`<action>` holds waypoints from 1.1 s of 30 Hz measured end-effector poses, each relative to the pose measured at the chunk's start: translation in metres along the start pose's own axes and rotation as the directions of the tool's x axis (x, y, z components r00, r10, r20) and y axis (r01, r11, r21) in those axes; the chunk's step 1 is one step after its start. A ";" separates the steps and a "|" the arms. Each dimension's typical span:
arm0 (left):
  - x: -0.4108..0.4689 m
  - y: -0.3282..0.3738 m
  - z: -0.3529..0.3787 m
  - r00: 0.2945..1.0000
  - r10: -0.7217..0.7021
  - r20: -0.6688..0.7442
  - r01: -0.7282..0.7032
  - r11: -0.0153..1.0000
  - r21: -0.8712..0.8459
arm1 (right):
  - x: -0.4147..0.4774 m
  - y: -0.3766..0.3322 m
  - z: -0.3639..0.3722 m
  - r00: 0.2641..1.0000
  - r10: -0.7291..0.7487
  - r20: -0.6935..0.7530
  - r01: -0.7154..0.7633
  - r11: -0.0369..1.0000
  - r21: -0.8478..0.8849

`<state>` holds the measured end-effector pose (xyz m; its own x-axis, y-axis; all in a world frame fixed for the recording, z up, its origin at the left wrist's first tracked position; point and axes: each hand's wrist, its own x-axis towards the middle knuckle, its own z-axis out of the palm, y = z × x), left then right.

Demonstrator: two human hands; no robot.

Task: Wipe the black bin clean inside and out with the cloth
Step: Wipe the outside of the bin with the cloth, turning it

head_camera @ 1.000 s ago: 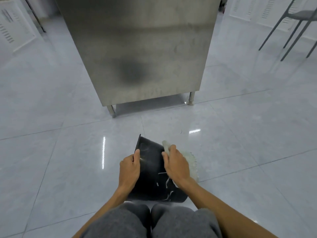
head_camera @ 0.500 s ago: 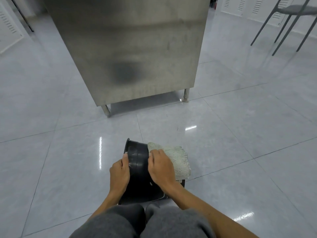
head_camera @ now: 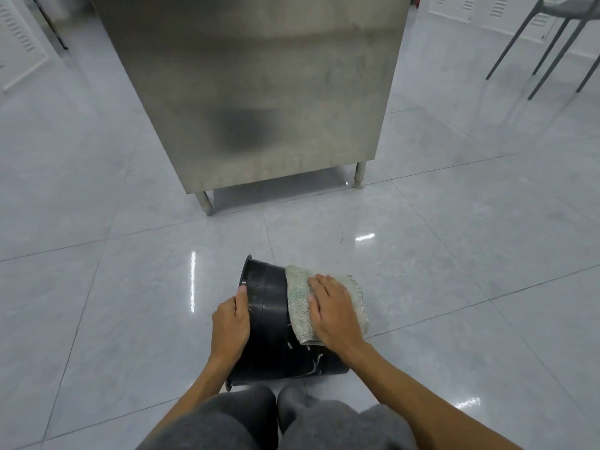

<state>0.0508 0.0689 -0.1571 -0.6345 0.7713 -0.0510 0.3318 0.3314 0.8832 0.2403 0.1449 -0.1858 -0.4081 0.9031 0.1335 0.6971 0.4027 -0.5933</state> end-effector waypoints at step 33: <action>0.046 0.013 0.010 0.974 -0.211 0.083 0.211 0.977 0.010 | -0.029 -0.048 0.055 0.986 -0.164 0.012 0.158 0.928 -0.336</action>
<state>0.0331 0.1138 -0.1529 -0.6304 0.7260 -0.2748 0.1976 0.4924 0.8477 0.1864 0.0909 -0.2048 -0.5239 0.8232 0.2189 0.7809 0.5668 -0.2627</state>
